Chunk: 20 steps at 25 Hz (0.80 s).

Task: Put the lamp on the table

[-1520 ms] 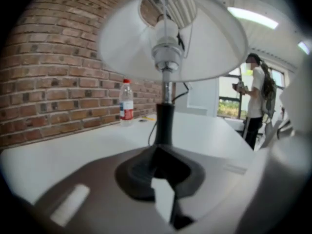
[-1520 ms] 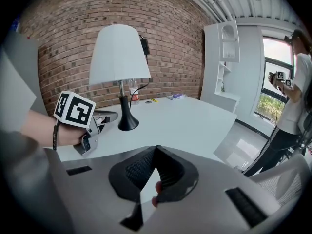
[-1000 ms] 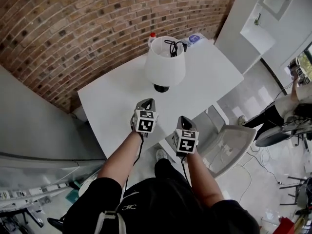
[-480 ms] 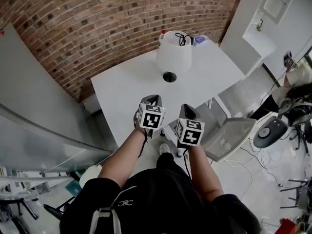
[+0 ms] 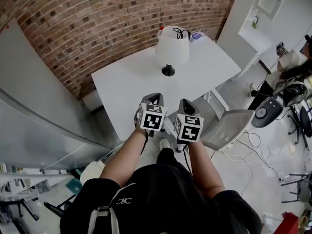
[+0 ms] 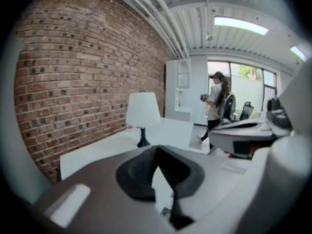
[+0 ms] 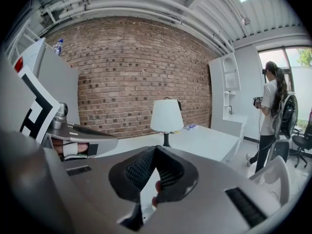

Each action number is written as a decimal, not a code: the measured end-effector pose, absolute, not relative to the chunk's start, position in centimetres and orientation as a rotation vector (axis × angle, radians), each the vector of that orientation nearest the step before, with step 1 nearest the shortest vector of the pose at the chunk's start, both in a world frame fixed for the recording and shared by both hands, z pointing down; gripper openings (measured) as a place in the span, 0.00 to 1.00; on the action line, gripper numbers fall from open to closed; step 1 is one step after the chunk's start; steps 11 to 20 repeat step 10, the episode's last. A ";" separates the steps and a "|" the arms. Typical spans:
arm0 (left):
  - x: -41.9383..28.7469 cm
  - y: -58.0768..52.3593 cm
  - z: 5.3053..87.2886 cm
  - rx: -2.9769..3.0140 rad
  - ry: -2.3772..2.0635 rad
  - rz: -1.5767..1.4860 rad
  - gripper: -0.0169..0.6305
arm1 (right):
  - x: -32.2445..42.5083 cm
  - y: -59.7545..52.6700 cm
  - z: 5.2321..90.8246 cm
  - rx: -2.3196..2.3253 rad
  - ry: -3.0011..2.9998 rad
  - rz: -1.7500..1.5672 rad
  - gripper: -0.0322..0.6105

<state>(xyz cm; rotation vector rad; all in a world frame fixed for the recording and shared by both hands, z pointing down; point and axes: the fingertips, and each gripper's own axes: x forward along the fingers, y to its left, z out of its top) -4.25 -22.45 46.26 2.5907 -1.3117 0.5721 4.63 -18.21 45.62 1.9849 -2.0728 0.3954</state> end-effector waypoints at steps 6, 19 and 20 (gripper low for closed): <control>-4.2 -21.4 45.8 2.601 -1.294 0.513 0.02 | 4.5 -17.4 45.8 1.983 -2.072 0.391 0.03; -4.6 -21.0 45.9 2.582 -1.275 0.474 0.02 | 4.1 -17.3 45.8 1.974 -2.075 0.372 0.03; -4.6 -21.0 45.9 2.582 -1.275 0.474 0.02 | 4.1 -17.3 45.8 1.974 -2.075 0.372 0.03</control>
